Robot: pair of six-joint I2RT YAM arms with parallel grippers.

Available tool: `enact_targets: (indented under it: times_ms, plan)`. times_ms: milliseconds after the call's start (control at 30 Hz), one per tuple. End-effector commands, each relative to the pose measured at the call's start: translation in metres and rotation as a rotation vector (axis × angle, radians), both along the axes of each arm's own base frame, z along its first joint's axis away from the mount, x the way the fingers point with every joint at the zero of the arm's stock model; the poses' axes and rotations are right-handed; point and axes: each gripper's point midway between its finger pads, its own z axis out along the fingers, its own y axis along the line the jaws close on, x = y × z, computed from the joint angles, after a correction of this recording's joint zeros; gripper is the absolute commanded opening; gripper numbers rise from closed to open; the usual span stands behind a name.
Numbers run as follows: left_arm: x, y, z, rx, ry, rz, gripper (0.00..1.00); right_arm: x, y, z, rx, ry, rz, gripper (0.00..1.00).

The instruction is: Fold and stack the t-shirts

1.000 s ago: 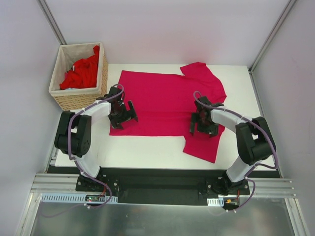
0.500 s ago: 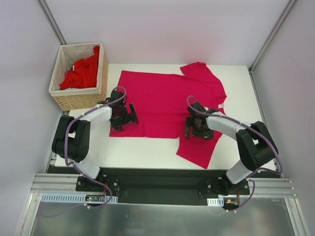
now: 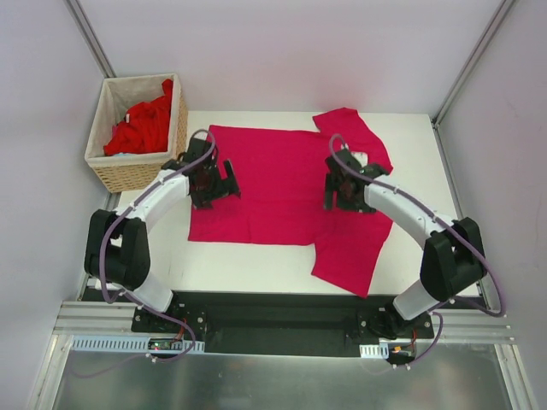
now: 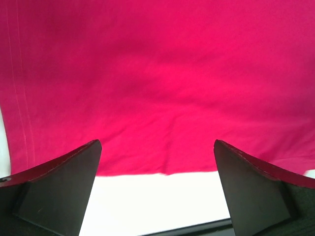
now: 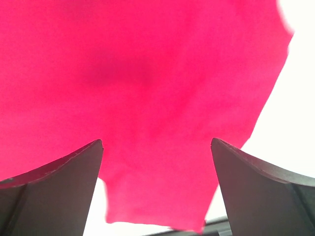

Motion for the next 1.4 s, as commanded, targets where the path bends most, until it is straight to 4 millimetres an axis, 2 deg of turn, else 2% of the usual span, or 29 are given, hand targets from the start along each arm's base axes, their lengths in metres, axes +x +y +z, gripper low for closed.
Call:
enact_targets:
  times_ms: [0, 33, 67, 133, 167, 200, 267, 300, 333, 367, 433, 467, 500, 533, 567, 600, 633, 667, 733, 767, 867, 1100, 1233, 1267, 1367]
  plan:
    - [0.044, -0.007, 0.055, 0.003, -0.15, -0.02, 0.99, 0.06, -0.01, 0.059, -0.017, -0.15, -0.028, 0.96]
    - [0.05, -0.009, 0.06, -0.002, -0.16, -0.024, 0.99, 0.07, -0.01, 0.063, -0.008, -0.159, -0.031, 0.96]
    - [0.063, -0.011, 0.073, -0.011, -0.195, -0.027, 0.99, 0.087, -0.008, 0.081, 0.017, -0.203, -0.039, 0.96]
    - [0.077, -0.011, 0.07, -0.005, -0.184, -0.035, 0.99, 0.113, -0.014, 0.071, 0.024, -0.189, -0.051, 0.96]
    - [0.091, -0.013, 0.082, -0.014, -0.217, -0.035, 0.99, 0.125, -0.015, 0.071, 0.038, -0.191, -0.058, 0.96]
    - [0.101, -0.011, 0.071, -0.002, -0.197, -0.038, 0.99, 0.146, -0.02, 0.069, 0.062, -0.197, -0.078, 0.96]
    - [0.123, -0.013, 0.068, -0.003, -0.206, -0.038, 0.99, 0.174, -0.03, 0.067, 0.095, -0.229, -0.111, 0.96]
    - [0.131, -0.013, 0.067, -0.002, -0.208, -0.038, 0.99, 0.188, -0.027, 0.074, 0.141, -0.255, -0.103, 0.96]
    - [0.139, -0.012, 0.065, 0.003, -0.211, -0.036, 0.99, 0.2, -0.027, 0.057, 0.155, -0.239, -0.109, 0.96]
    - [0.155, -0.012, 0.06, 0.013, -0.22, -0.041, 0.99, 0.217, -0.031, 0.059, 0.188, -0.282, -0.114, 0.96]
    - [0.172, -0.011, 0.056, 0.015, -0.234, -0.039, 0.99, 0.235, -0.022, 0.049, 0.26, -0.295, -0.084, 0.96]
    - [0.183, -0.013, 0.046, 0.006, -0.228, -0.044, 0.99, 0.248, -0.022, 0.049, 0.29, -0.33, -0.073, 0.96]
    - [0.19, -0.013, 0.044, -0.009, -0.231, -0.041, 0.99, 0.253, -0.016, 0.047, 0.329, -0.33, -0.048, 0.96]
    - [0.199, -0.008, 0.04, -0.023, -0.232, -0.027, 0.99, 0.263, -0.014, 0.055, 0.338, -0.356, -0.03, 0.96]
    - [0.207, -0.011, 0.032, -0.055, -0.22, -0.022, 0.99, 0.271, -0.013, 0.043, 0.336, -0.346, -0.02, 0.96]
    - [0.213, -0.008, 0.03, -0.068, -0.223, -0.013, 0.99, 0.276, -0.011, 0.041, 0.338, -0.348, -0.007, 0.96]
    - [0.218, -0.007, 0.026, -0.073, -0.227, -0.008, 0.99, 0.288, -0.009, 0.051, 0.341, -0.38, 0.007, 0.96]
    - [0.229, -0.001, 0.021, -0.072, -0.239, 0.004, 0.99, 0.293, -0.011, 0.039, 0.339, -0.361, 0.008, 0.96]
    - [0.239, 0.002, 0.017, -0.08, -0.249, 0.008, 0.99, 0.306, -0.013, 0.044, 0.347, -0.388, 0.006, 0.96]
    - [0.247, 0.006, 0.013, -0.086, -0.257, 0.019, 0.99, 0.308, -0.009, 0.033, 0.384, -0.366, 0.015, 0.96]
    - [0.262, 0.007, 0.004, -0.108, -0.261, 0.035, 0.99, 0.316, -0.017, 0.022, 0.407, -0.357, -0.022, 0.96]
    - [0.275, 0.01, -0.008, -0.145, -0.265, 0.061, 0.99, 0.311, -0.025, -0.017, 0.451, -0.281, -0.088, 0.96]
    - [0.275, 0.007, -0.004, -0.18, -0.272, 0.061, 0.99, 0.303, -0.028, -0.022, 0.45, -0.268, -0.099, 0.96]
    - [0.271, 0.004, -0.001, -0.196, -0.27, 0.058, 0.99, 0.304, -0.028, -0.01, 0.456, -0.297, -0.092, 0.96]
    - [0.267, 0.001, 0.006, -0.223, -0.276, 0.06, 0.99, 0.295, -0.028, -0.006, 0.459, -0.296, -0.091, 0.96]
